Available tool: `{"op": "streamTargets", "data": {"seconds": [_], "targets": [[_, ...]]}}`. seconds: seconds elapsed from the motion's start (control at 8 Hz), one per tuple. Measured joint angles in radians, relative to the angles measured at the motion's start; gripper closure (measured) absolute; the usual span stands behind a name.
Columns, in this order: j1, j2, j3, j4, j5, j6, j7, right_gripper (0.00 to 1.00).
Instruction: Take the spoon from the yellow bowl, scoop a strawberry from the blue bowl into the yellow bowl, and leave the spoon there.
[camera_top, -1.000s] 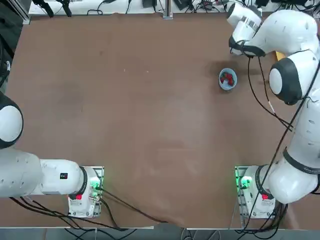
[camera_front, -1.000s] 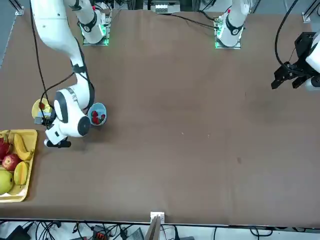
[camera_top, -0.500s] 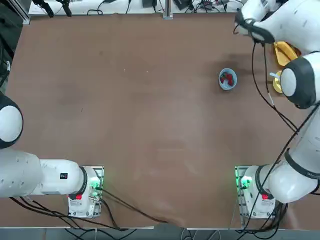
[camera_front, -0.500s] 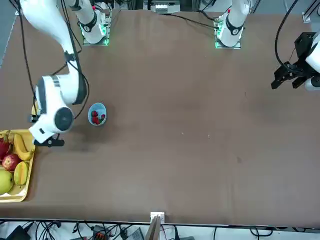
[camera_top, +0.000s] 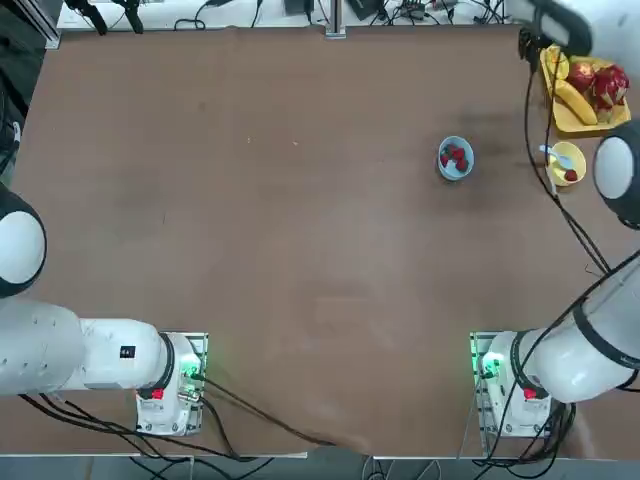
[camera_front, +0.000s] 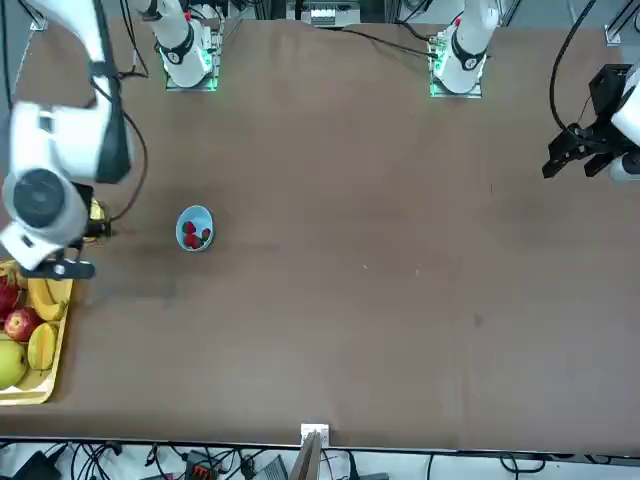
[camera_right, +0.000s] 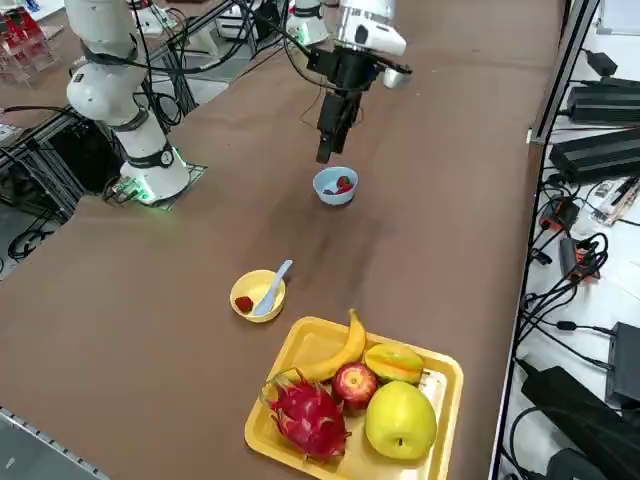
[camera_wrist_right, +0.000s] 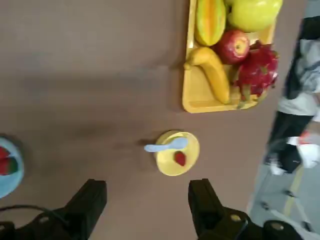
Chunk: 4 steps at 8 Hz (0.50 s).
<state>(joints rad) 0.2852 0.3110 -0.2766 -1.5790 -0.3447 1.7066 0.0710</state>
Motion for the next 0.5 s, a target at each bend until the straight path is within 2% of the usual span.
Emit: {"op": "streamTargets", "data": {"seconds": [0.5], "targets": [[-0.066,-0.109,-0.001,0.009,0.187,-0.01,-0.047,0.0]]}}
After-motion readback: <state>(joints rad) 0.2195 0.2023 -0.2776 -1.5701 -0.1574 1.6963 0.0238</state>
